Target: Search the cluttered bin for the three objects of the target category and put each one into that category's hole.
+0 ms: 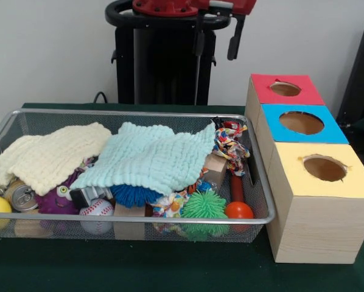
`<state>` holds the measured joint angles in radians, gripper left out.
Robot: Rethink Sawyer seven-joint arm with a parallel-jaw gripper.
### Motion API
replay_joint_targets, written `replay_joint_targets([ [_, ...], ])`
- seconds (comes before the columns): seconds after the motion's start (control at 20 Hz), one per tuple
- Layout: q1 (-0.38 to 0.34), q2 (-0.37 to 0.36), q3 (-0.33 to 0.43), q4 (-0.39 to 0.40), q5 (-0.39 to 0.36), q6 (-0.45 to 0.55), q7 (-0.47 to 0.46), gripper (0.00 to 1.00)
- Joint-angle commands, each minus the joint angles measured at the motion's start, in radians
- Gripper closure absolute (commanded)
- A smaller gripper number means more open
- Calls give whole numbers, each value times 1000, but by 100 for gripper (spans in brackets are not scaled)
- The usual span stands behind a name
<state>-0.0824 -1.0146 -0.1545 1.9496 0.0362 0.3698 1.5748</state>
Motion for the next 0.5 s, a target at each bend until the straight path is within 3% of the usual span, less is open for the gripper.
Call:
replay_joint_targets([
  [0.05,-82,27,33,-60,-31,144,47,0],
  [0.5,-230,78,121,-45,-48,90,-28,0],
])
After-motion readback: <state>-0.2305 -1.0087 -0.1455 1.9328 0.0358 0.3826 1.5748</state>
